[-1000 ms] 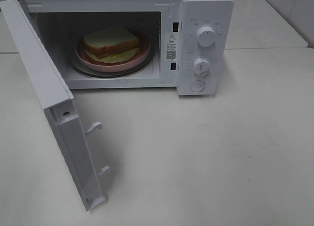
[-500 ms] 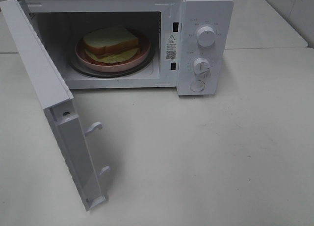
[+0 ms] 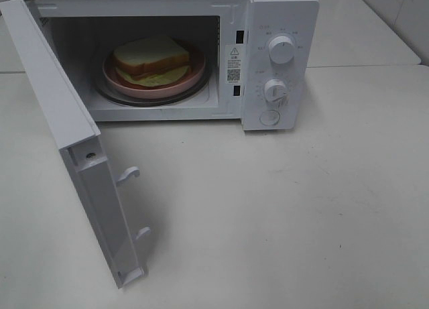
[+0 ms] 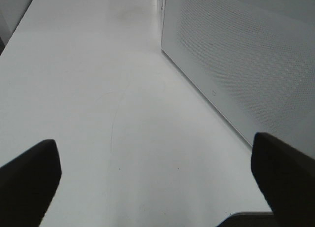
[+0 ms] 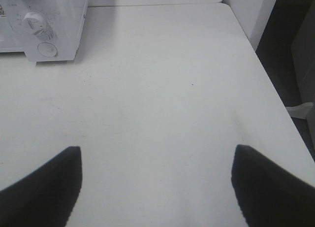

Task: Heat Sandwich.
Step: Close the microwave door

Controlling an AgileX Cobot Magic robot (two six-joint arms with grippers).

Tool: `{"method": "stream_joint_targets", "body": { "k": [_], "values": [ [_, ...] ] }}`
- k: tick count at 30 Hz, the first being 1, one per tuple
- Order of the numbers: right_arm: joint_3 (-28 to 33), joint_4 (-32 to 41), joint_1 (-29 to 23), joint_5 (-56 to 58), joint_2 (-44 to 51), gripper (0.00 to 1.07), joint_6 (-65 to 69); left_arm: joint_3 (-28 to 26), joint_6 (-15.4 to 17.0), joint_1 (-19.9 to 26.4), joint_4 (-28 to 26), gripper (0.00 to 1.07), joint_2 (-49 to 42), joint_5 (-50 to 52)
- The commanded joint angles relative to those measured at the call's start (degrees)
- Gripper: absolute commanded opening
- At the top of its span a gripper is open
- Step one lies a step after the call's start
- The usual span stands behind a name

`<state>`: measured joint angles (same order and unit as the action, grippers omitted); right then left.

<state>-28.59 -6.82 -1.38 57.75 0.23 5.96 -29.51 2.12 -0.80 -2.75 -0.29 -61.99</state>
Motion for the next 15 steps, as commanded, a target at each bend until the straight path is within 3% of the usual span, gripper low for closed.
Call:
{"method": "stream_joint_targets", "body": {
  "k": [1,15],
  "values": [
    [0.0,-0.06,0.52,-0.8,1.55,0.76,-0.4,0.0,0.17,0.23,-0.52,0.98,-0.97,0.57],
    [0.0,-0.06,0.52,-0.8,1.55,0.76,-0.74,0.0,0.4,0.23,-0.57,0.98,-0.92,0.57]
  ]
}}
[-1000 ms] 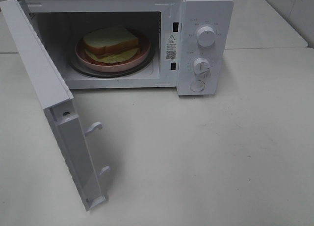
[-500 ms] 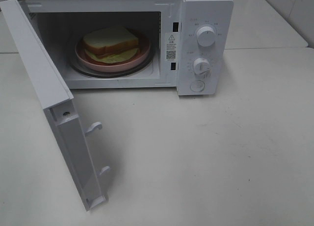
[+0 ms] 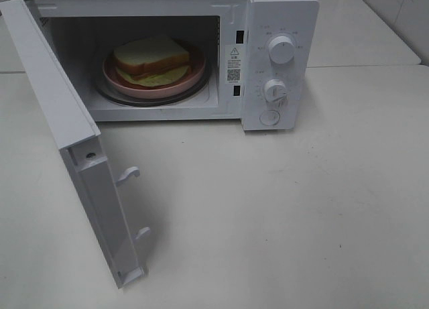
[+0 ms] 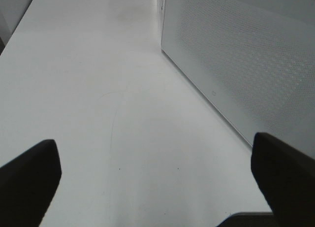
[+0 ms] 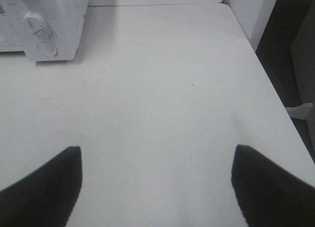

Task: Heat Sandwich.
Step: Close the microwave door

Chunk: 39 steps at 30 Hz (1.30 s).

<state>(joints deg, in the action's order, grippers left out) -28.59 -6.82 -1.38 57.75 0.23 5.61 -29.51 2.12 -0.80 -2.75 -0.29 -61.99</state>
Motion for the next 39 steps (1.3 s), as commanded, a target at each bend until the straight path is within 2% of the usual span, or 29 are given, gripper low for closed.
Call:
{"method": "stream_joint_targets", "body": {
  "k": [1,8,17,19,21,22,23,24,28,29,30,31,32,33,34,35,39],
  "values": [
    [0.0,-0.06,0.52,-0.8,1.55,0.76,-0.4,0.0,0.4,0.23,-0.57,0.98,-0.92,0.57],
    [0.0,-0.06,0.52,-0.8,1.55,0.76,-0.4,-1.2,0.34,0.23,-0.17,0.96,2.01,2.18],
    [0.0,-0.06,0.52,-0.8,1.55,0.76,-0.4,-1.09,0.34,0.23,-0.46,0.85,13.18,12.55],
    [0.0,-0.06,0.52,-0.8,1.55,0.76,-0.4,-0.97,0.34,0.23,0.46,0.74,17.82,18.11],
    [0.0,-0.06,0.52,-0.8,1.55,0.76,-0.4,-0.97,0.34,0.23,0.92,0.71,19.19,19.54],
    [0.0,-0.06,0.52,-0.8,1.55,0.76,-0.4,-0.97,0.34,0.23,1.49,0.6,22.69,22.46],
    [0.0,-0.06,0.52,-0.8,1.55,0.76,-0.4,-0.97,0.34,0.23,1.78,0.55,24.47,23.89],
    [0.0,-0.06,0.52,-0.8,1.55,0.76,-0.4,-0.97,0.34,0.23,1.78,0.55,24.47,23.89],
    [0.0,-0.06,0.52,-0.8,1.55,0.76,-0.4,-0.97,0.34,0.23,1.89,0.33,33.06,29.74],
    [0.0,-0.06,0.52,-0.8,1.55,0.76,-0.4,-0.97,0.34,0.23,1.89,0.33,33.06,29.74],
    [0.0,-0.06,0.52,-0.8,1.55,0.76,-0.4,-0.97,0.34,0.23,1.89,0.28,35.07,30.6],
    [0.0,-0.06,0.52,-0.8,1.55,0.76,-0.4,-0.97,0.34,0.23,1.78,0.15,38.9,32.77],
    [0.0,-0.06,0.52,-0.8,1.55,0.76,-0.4,-0.97,0.34,0.23,1.78,0.09,40.45,33.4],
    [0.0,-0.06,0.52,-0.8,1.55,0.76,-0.4,-0.97,0.34,0.23,1.78,0.09,40.45,33.4],
    [0.0,-0.06,0.52,-0.8,1.55,0.76,-0.4,-0.97,0.34,0.23,1.78,0.02,42.34,34.43],
    [0.0,-0.06,0.52,-0.8,1.55,0.76,-0.4,-0.97,0.34,0.23,1.83,0.0,44.18,35.64],
    [0.0,-0.06,0.52,-0.8,1.55,0.76,-0.4,-0.97,0.34,0.23,1.83,0.0,51.17,42.51]
  ]
}}
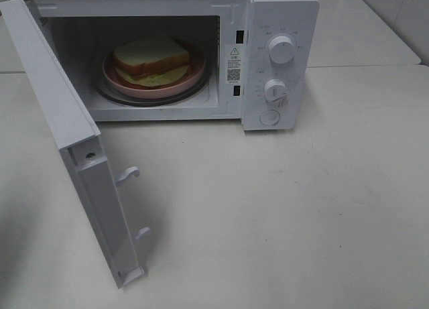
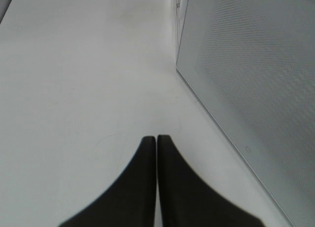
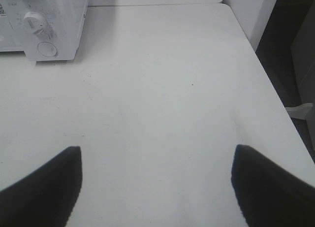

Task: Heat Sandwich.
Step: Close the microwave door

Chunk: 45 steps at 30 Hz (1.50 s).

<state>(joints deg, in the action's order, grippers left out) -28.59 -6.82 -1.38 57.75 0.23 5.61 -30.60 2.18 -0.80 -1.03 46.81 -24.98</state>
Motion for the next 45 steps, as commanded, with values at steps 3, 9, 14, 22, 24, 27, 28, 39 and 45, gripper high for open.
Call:
{"method": "stream_joint_targets", "body": {
  "k": [3,9,14,22,24,27,28,39,45],
  "values": [
    [0.0,-0.06,0.52,-0.8,1.55,0.76,-0.4,0.11,0.29,0.17,0.06,0.0,9.97,14.27],
    [0.0,-0.06,0.52,-0.8,1.55,0.76,-0.4,1.72,0.29,-0.57,0.34,0.0,16.84,27.27],
    [0.0,-0.06,0.52,-0.8,1.55,0.76,-0.4,7.45,0.29,-2.46,2.86,0.0,22.63,45.66],
    [0.0,-0.06,0.52,-0.8,1.55,0.76,-0.4,13.81,0.69,-2.75,7.45,0.0,34.49,69.67],
    [0.0,-0.06,0.52,-0.8,1.55,0.76,-0.4,13.81,0.74,-2.75,7.91,0.0,35.58,70.65],
    [0.0,-0.06,0.52,-0.8,1.55,0.76,-0.4,13.75,0.86,-2.75,8.48,0.0,37.36,72.42],
    [0.0,-0.06,0.52,-0.8,1.55,0.76,-0.4,13.75,2.01,-2.75,8.94,0.0,38.73,74.08],
    [0.0,-0.06,0.52,-0.8,1.55,0.76,-0.4,10.77,7.22,-2.86,17.19,0.0,41.25,76.95],
    [0.0,-0.06,0.52,-0.8,1.55,0.76,-0.4,9.63,10.83,-2.86,20.57,0.0,43.14,78.9]
  ]
}}
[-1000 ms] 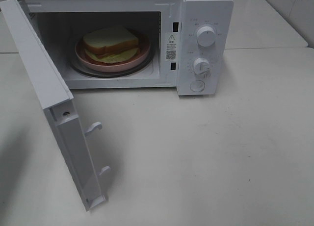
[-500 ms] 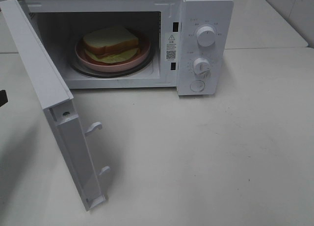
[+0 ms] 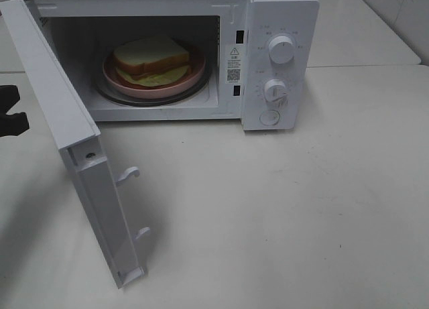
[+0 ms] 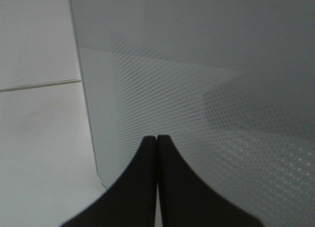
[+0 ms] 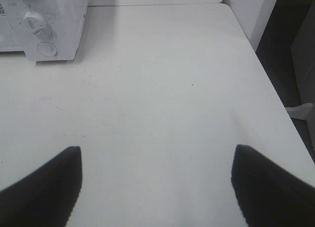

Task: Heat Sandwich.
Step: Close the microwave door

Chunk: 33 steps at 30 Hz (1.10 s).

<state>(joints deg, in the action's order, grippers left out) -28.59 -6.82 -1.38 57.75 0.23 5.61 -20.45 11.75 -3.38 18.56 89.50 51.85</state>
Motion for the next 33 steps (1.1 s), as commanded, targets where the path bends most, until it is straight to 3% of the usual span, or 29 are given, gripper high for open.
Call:
{"method": "stream_joint_targets", "body": {
  "k": [1,18,28,33],
  "values": [
    [0.0,-0.06,0.52,-0.8,1.55,0.76,-0.4,-0.52,1.26,-0.29,0.97,0.0,0.46,2.06],
    [0.0,-0.06,0.52,-0.8,1.55,0.76,-0.4,-1.2,-0.52,-10.2,-5.39,0.0,2.86,4.47],
    [0.0,-0.06,0.52,-0.8,1.55,0.76,-0.4,-4.41,-3.04,-16.73,-10.77,0.0,3.95,3.95],
    [0.0,-0.06,0.52,-0.8,1.55,0.76,-0.4,-7.45,-6.59,-20.28,-14.73,0.0,4.64,1.38]
  ]
}}
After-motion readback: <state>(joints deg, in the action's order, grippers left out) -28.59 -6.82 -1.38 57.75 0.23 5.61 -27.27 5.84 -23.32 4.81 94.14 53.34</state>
